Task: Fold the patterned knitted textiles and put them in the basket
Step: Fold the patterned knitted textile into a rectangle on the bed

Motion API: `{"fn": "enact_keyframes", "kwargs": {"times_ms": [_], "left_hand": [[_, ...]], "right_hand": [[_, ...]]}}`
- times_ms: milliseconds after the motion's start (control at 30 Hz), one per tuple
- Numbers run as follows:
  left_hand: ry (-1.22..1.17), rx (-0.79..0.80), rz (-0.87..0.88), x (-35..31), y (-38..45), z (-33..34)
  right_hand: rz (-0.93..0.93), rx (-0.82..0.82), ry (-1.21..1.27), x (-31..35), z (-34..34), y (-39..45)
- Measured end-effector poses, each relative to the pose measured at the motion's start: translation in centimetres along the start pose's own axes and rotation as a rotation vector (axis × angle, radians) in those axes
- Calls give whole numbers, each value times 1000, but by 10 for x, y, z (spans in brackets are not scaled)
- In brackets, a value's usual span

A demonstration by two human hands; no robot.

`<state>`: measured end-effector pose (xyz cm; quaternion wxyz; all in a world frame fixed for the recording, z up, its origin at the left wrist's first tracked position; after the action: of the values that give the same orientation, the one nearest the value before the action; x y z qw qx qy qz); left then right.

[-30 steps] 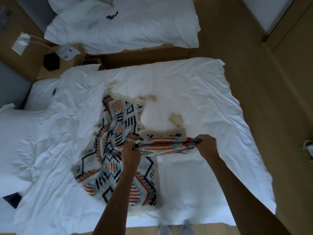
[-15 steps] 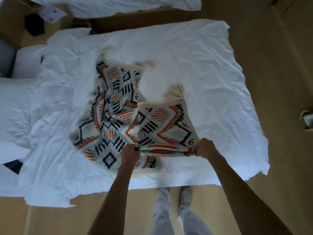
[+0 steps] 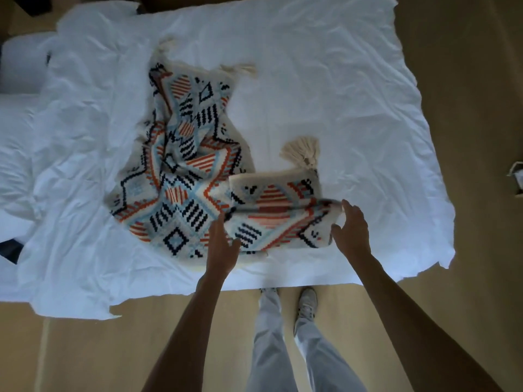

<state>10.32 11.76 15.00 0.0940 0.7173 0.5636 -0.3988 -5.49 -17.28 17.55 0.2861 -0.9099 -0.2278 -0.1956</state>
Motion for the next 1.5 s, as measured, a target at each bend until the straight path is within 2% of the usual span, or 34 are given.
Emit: {"fn": "enact_keyframes", "kwargs": {"times_ms": [167,267,400,667,867,967,1033,1167,1367,1500], "left_hand": [[27,-1,-234,45,29,36],[50,34,-273,72,49,53],[112,54,-313,83,81,72],[38,52,-328,76,124,123],[-99,-128,-371,74,151,142],[-93,-170,-394,74,168,144],[-43,-173,-383,80,173,142],[65,-148,-384,89,161,136],[57,-182,-422,96,148,123],[-106,-303,-336,80,148,112]], "right_hand": [[90,142,-54,-18,54,21],[161,161,-47,-25,82,30],[208,114,-57,-28,108,55],[310,78,-14,-48,140,100],[294,-53,82,-54,152,141],[466,-127,262,-65,152,163],[587,-121,322,-70,150,170],[459,-98,228,-69,143,177],[346,-52,259,-54,139,177],[168,-219,357,-28,124,178]]}}
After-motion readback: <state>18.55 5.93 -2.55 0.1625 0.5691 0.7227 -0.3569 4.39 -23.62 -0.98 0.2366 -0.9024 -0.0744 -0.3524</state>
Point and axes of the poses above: each hand's wrist, its own y-axis towards the middle knuckle, its own z-axis out of the palm, x = y × z, the point moved 5 cm from there along y, towards the middle knuckle, and after that the axes turned 2 degrees about -x, right-handed, at the moved point
